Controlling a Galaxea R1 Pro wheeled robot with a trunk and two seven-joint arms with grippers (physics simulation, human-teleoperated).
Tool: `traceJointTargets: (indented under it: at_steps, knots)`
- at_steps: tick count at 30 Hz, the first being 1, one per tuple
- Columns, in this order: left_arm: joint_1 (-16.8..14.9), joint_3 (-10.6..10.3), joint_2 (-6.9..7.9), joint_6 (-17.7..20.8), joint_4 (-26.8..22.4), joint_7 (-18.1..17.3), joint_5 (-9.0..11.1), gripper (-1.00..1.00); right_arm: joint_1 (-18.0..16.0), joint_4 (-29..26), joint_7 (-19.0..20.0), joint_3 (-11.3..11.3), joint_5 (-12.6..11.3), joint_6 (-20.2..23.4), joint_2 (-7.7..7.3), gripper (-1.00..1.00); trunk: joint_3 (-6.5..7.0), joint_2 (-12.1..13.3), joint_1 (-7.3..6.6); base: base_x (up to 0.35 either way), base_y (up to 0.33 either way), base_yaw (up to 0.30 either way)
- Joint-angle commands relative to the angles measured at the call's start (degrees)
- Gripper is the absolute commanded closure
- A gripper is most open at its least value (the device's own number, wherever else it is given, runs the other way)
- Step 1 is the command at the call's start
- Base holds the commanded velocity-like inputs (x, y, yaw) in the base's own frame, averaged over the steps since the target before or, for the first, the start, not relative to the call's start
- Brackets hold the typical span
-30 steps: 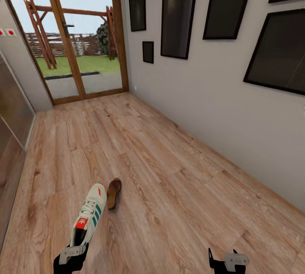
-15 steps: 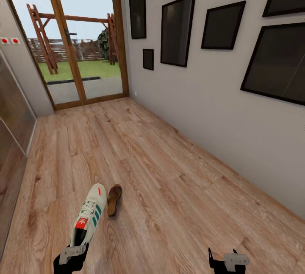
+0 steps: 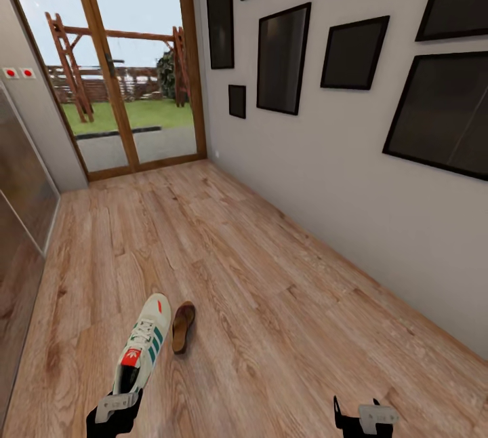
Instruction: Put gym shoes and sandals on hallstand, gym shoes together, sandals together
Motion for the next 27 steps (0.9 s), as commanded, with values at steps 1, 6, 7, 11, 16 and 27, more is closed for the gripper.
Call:
traceJointTargets:
  at_steps: [1,6,7,11,16,27]
  knots:
    - [-0.02,0.39,-0.03,-0.08,0.07,-0.55,0.10,1.00,-0.01,0.05,-0.35,-0.10,0.62,-0.10,0.01,-1.00,0.14,0.40,-0.24,0.000,0.000,0.000]
    - [-0.02,0.39,-0.04,-0.08,0.05,-0.55,0.15,1.00,0.00,0.05,-0.35,-0.10,0.66,-0.07,0.03,-1.00,1.04,2.40,-1.33,0.000,0.000,0.000]
    - [-0.02,0.39,-0.04,-0.08,0.04,-0.55,0.16,1.00,0.00,0.03,-0.35,-0.10,0.67,-0.08,0.03,-1.00,1.22,2.80,-1.55,0.000,0.000,0.000]
    - [-0.02,0.36,-0.04,-0.08,0.02,-0.61,0.21,1.00,0.00,-0.04,-0.35,-0.06,0.61,-0.04,0.15,-1.00,1.58,3.61,-1.99,0.000,0.000,0.000]
    - [-0.03,0.38,-0.04,-0.08,0.01,-0.64,0.22,1.00,-0.04,-0.07,-0.35,-0.05,0.60,-0.04,0.20,-1.00,1.58,3.61,-1.99,0.000,0.000,0.000]
    - [-0.04,0.38,-0.04,-0.08,0.01,-0.64,0.20,1.00,-0.02,-0.04,-0.35,-0.10,0.60,-0.03,0.25,-1.00,1.58,3.61,-1.99,0.001,0.000,0.219]
